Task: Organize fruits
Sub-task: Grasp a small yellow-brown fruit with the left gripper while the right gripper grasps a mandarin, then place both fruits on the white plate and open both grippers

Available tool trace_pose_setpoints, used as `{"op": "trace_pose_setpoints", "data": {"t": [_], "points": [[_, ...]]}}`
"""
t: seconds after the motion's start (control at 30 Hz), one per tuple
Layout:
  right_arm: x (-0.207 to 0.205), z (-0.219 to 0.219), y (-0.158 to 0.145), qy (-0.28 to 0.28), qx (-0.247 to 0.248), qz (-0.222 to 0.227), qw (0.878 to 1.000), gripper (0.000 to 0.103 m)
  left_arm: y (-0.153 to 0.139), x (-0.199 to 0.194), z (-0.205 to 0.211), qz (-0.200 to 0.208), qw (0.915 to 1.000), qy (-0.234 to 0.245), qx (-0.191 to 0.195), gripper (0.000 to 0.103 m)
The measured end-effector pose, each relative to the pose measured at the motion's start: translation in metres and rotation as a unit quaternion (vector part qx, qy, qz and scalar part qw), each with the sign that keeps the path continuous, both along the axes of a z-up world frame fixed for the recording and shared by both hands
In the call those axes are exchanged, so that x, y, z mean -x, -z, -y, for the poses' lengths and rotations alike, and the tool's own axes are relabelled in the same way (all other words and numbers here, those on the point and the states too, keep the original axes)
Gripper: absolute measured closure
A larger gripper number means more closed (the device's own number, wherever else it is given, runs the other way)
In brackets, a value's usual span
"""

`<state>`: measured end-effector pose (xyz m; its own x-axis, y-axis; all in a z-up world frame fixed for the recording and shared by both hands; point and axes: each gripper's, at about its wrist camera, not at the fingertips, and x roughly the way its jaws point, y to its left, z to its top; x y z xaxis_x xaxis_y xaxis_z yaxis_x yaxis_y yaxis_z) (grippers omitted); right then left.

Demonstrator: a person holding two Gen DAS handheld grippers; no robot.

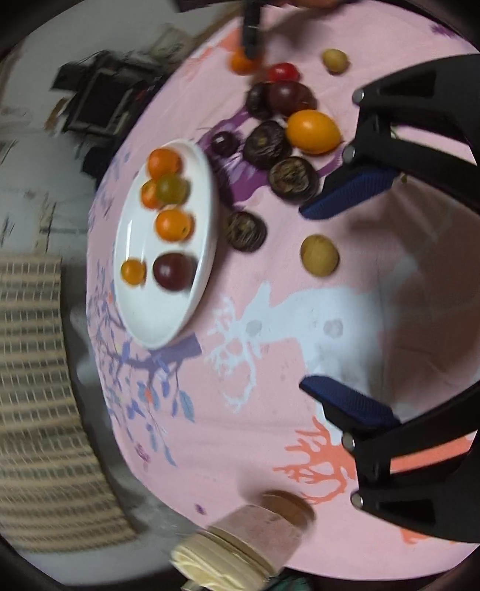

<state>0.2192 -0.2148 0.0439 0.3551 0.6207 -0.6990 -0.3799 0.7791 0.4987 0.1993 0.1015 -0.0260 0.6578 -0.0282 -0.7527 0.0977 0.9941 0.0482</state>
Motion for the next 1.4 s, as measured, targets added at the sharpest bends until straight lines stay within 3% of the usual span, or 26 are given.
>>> {"op": "trace_pose_setpoints", "data": {"t": [0.07,0.17,0.53,0.7,0.8,1.0,1.13,1.33,1.4], "points": [[-0.001,0.003,0.001,0.011,0.002,-0.005,1.0,0.061,0.006,-0.001,0.012,-0.01,0.9996,0.022,-0.014,0.04],[-0.001,0.003,0.003,0.015,0.01,-0.009,1.0,0.061,0.012,-0.002,0.019,-0.018,0.9989,0.036,-0.023,0.05],[0.002,-0.002,0.003,0.004,0.022,-0.002,1.0,0.061,0.018,-0.008,0.022,-0.022,0.9983,0.047,-0.027,0.076],[0.003,0.0,0.0,0.011,0.008,0.004,1.0,0.061,0.017,-0.008,0.019,-0.023,0.9988,0.04,-0.014,0.076],[-0.003,-0.009,-0.01,0.004,-0.026,0.01,1.0,0.061,0.0,-0.012,0.008,0.002,0.9996,0.018,0.023,0.076],[-0.045,-0.063,-0.047,0.027,-0.033,0.076,0.996,0.061,-0.044,-0.057,0.001,0.052,0.9943,-0.006,0.093,0.076],[-0.077,-0.101,-0.043,0.043,0.011,0.088,0.995,0.061,-0.051,-0.102,0.01,0.058,0.9931,-0.019,0.1,0.076],[-0.1,-0.128,-0.03,0.04,0.044,0.092,0.994,0.06,-0.039,-0.149,0.011,0.044,0.9936,-0.052,0.09,0.076],[-0.1,-0.132,-0.026,0.037,0.051,0.091,0.994,0.059,-0.036,-0.156,0.011,0.039,0.9937,-0.069,0.079,0.066]]}}
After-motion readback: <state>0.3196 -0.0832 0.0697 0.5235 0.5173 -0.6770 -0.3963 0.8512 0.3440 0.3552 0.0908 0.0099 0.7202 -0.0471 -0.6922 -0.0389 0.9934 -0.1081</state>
